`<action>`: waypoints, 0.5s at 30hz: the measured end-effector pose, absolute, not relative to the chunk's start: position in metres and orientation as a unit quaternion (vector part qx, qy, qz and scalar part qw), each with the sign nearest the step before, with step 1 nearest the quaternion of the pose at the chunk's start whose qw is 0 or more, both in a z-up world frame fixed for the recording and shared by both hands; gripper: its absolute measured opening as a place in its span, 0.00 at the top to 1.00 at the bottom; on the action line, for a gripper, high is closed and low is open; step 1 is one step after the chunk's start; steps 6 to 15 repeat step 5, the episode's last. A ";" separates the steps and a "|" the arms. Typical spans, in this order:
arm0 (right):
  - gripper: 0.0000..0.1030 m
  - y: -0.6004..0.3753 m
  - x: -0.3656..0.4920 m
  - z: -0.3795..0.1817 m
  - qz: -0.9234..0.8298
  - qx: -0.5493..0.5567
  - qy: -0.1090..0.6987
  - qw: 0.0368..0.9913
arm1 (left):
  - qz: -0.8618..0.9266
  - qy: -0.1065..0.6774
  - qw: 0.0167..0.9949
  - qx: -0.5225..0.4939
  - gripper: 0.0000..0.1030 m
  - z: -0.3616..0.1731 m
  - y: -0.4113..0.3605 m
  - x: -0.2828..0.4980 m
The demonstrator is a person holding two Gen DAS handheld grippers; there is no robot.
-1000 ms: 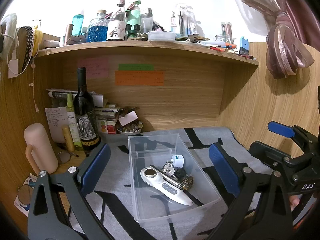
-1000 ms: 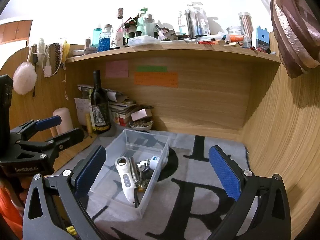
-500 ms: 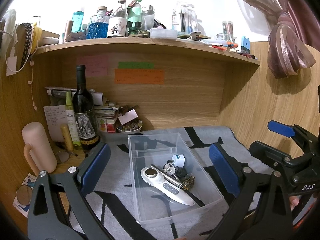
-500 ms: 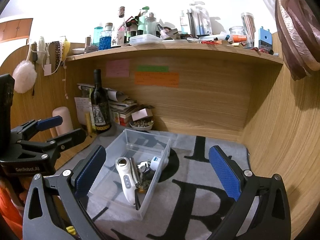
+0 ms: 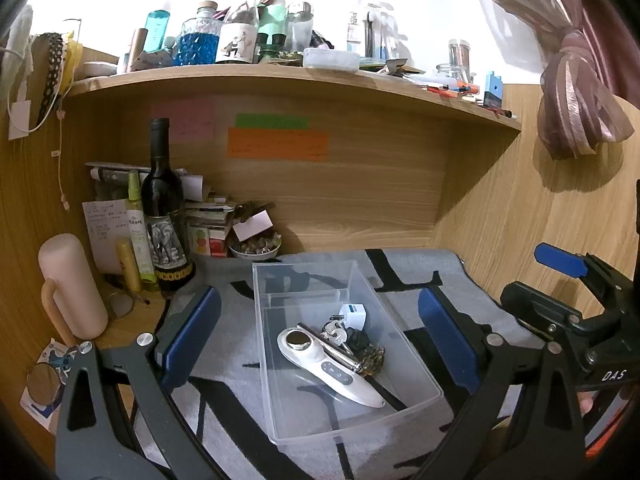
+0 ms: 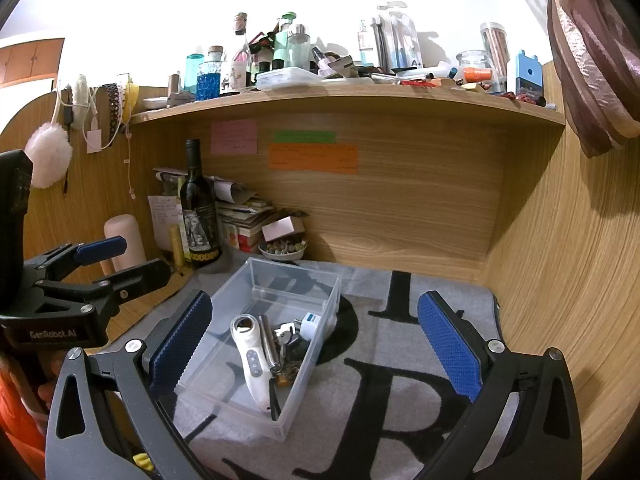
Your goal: Organize rigid objects
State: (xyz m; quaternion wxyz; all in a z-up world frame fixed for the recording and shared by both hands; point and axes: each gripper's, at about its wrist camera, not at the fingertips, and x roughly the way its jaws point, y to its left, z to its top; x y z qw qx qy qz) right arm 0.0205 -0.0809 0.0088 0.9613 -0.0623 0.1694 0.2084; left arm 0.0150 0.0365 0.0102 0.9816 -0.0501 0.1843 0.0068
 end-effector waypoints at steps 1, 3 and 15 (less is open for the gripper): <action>0.00 -0.081 0.020 0.009 0.208 -0.062 0.170 0.961 | 0.006 0.184 0.982 -0.050 0.03 0.010 0.037 0.015; 0.00 -0.080 0.021 0.009 0.208 -0.063 0.170 0.961 | 0.005 0.184 0.982 -0.048 0.03 0.010 0.036 0.015; 0.00 -0.080 0.021 0.008 0.208 -0.062 0.170 0.961 | 0.004 0.183 0.982 -0.046 0.03 0.010 0.035 0.015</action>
